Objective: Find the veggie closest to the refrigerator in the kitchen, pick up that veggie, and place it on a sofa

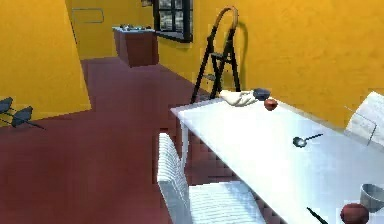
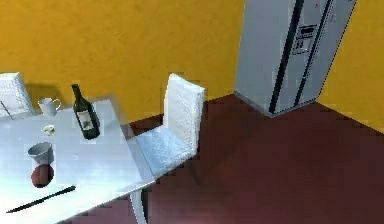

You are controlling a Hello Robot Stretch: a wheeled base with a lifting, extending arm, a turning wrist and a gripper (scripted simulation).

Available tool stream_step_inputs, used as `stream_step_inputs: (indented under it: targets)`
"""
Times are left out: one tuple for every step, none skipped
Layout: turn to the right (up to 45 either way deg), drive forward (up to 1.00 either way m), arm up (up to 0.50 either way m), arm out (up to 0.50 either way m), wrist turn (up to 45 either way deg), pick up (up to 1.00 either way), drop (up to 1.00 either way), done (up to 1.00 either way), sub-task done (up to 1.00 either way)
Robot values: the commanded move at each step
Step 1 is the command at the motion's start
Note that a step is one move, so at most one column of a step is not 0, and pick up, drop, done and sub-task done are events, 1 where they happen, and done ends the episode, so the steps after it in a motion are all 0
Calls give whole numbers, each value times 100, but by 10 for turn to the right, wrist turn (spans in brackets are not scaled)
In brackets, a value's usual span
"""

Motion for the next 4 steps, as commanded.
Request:
stream_step_inputs:
  targets:
    - [360, 0, 0, 0, 0, 0, 0, 0, 0]
    - [0, 10, 0, 0, 0, 0, 0, 0, 0]
    - [-450, 0, 0, 0, 0, 0, 0, 0, 0]
    - [-300, 0, 0, 0, 0, 0, 0, 0, 0]
